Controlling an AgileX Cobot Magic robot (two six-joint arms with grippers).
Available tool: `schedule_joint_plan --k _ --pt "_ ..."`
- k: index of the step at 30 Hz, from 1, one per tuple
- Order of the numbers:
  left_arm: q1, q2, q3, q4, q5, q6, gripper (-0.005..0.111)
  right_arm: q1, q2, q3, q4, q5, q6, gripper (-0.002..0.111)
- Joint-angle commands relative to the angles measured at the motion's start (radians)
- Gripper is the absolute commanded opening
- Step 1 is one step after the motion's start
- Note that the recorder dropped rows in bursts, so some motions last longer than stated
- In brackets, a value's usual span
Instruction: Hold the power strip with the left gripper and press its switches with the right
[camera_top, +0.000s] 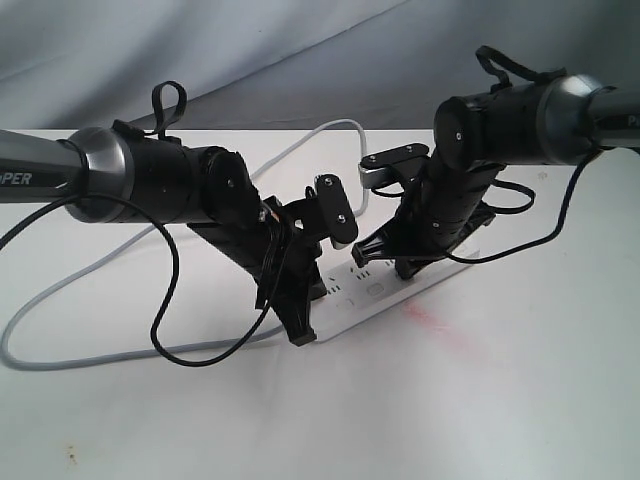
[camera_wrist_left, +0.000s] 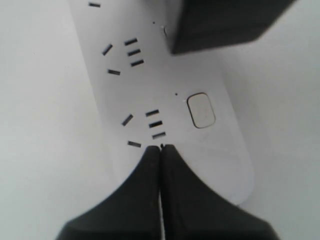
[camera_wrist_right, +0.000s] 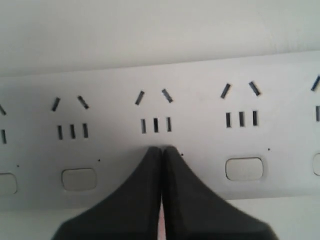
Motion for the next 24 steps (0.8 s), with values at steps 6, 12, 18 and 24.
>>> schedule_joint_plan --k 6,12,18,24 --pt "-0.008 0.031 0.015 0.015 0.058 -0.008 0.000 0.002 0.055 0.042 -0.044 0.051 0.009 0.000" --pt "-0.008 0.031 0.015 0.015 0.060 -0.010 0.000 0.000 -0.079 -0.023 -0.093 0.089 0.019 0.000" --pt "-0.008 0.031 0.015 0.015 0.058 -0.010 0.000 0.000 -0.230 -0.028 -0.167 0.078 0.078 0.000" --pt "-0.008 0.031 0.015 0.015 0.058 -0.010 0.000 0.000 -0.261 -0.028 -0.165 0.090 0.078 0.000"
